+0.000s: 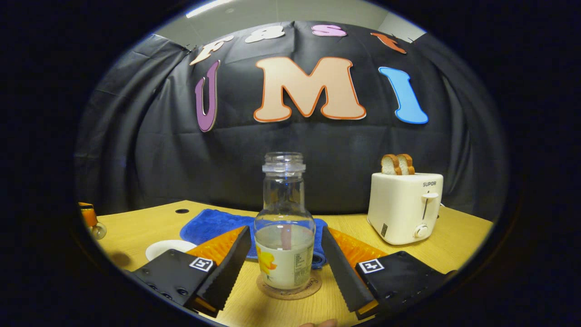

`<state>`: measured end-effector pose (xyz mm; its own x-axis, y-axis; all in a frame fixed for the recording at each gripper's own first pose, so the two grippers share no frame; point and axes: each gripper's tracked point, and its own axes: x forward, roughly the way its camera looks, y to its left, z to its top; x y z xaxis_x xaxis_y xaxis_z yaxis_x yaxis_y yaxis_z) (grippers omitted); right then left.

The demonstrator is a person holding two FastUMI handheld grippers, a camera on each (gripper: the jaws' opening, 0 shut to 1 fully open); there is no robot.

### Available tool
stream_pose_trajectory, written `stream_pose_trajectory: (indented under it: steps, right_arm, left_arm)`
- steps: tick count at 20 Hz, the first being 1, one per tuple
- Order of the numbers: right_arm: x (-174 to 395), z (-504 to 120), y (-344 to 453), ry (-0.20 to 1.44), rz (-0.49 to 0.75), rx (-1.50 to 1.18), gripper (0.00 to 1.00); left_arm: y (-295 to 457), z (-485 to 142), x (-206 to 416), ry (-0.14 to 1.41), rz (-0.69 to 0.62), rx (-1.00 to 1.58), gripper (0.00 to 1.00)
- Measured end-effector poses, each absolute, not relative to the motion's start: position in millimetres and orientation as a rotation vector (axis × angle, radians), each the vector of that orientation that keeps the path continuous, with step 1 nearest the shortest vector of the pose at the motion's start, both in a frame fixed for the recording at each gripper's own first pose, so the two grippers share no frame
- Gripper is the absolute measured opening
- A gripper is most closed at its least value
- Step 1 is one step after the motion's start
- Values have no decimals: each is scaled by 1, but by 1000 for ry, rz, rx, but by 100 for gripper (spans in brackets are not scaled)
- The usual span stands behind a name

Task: Open the teacup lid with one hand, grasp the water bottle and pour water into the teacup with the other hand; after pouring, place the water bottle on the coaster and then close the teacup lid.

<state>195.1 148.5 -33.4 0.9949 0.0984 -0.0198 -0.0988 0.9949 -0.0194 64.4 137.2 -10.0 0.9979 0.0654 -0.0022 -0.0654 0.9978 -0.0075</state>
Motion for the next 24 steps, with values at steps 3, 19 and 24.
stream_pose_trajectory:
  steps: [3,19,24]
  right_arm:
    - [172,-30,138,12,115,-16,99]
    - [58,-18,19,-9,43,-18,99]
    - [44,-18,4,-10,35,-17,99]
  left_arm:
    - [123,-11,75,1,-2,-6,20]
    - [28,-12,177,4,-220,16,20]
    - [20,-13,191,9,-216,34,20]
